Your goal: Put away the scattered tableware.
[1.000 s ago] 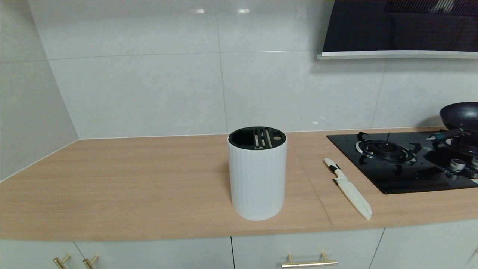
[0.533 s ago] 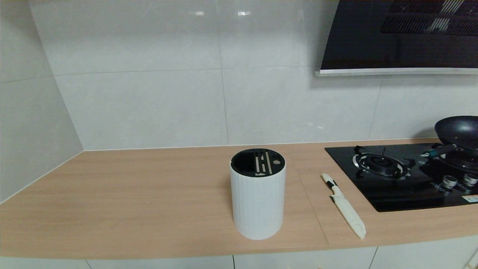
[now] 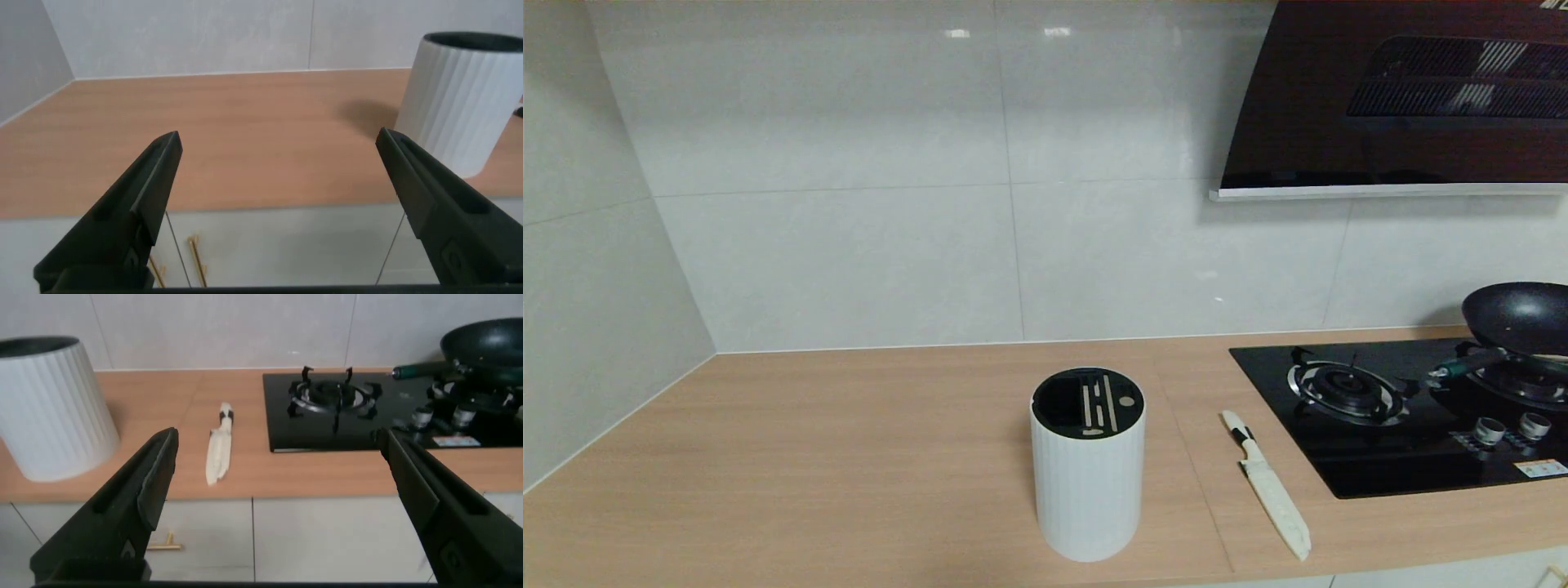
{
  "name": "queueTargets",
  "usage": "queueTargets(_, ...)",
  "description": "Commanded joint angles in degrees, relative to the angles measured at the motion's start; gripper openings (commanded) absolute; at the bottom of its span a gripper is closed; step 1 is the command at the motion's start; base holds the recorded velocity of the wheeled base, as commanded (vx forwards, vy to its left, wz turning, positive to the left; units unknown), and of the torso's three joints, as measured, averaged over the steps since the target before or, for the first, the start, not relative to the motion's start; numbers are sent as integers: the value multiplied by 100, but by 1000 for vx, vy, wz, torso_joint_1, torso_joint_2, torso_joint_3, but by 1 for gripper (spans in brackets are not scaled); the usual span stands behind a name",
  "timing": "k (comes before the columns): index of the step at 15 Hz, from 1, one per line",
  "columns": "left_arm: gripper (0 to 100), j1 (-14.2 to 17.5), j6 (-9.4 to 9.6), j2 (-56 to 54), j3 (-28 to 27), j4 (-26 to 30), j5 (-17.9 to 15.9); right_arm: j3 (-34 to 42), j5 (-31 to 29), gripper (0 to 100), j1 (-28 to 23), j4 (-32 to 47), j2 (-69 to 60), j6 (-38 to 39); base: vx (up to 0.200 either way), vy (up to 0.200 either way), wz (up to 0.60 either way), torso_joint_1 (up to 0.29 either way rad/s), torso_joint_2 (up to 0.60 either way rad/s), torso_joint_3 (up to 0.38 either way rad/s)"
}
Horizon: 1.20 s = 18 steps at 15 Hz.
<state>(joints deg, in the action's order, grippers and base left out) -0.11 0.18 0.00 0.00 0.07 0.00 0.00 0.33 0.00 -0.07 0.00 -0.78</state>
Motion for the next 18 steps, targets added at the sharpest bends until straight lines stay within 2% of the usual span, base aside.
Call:
queueTargets(1, 100, -7, -1, 0, 0, -7, 0, 0, 2, 100, 0, -1, 9, -1, 0, 0, 0, 203, -393, -203)
queueTargets(3, 100, -7, -1, 0, 0, 1, 0, 0, 2, 100, 0, -1, 9, -1, 0, 0, 0, 134, -290, -144)
queueTargets(17, 100, -7, 26, 0, 0, -7, 0, -18, -15, 100, 0, -28, 0, 16, 0, 0, 0, 0, 0, 0)
queueTargets(18, 100, -7, 26, 0, 0, 1, 0, -536, 196, 100, 26, -125, 132, 263, 0, 0, 0, 0, 0, 0)
